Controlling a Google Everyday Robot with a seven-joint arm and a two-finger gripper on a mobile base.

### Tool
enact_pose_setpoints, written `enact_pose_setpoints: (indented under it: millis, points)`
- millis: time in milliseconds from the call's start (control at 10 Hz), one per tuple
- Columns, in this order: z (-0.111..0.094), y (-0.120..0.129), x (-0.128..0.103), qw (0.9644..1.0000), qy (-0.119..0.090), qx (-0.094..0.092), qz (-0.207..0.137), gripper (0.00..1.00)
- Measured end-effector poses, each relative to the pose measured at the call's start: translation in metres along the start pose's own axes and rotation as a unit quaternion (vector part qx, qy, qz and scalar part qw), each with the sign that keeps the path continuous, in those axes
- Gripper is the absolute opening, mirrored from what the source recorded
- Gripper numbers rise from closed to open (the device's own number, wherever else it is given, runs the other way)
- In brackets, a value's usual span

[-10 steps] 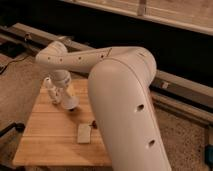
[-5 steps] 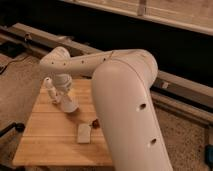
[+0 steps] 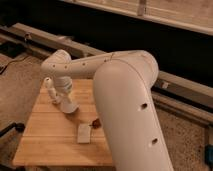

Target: Place the ceramic cup over the eraser

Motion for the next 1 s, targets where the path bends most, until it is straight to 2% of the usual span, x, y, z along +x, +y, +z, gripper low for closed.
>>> enact_pose_setpoints:
  millis: [200,400,500,600,700,1000]
  points:
    - [-0.001,0.0,-0.003,0.9999,0.007,0.011,-0.004,0.8]
    - [-0.005,0.001,-0.007,0.999,0.039,0.018,-0.014,0.8]
    - [-0.008,0.002,-0.012,0.9976,0.062,0.025,-0.018,0.8]
    - [-0.012,0.008,-0.016,0.9968,0.07,0.035,-0.018,0.8]
    - [-0.015,0.017,-0.015,0.9962,0.074,0.044,-0.014,0.8]
    - [-0.016,0.018,-0.019,0.9959,0.074,0.048,-0.016,0.8]
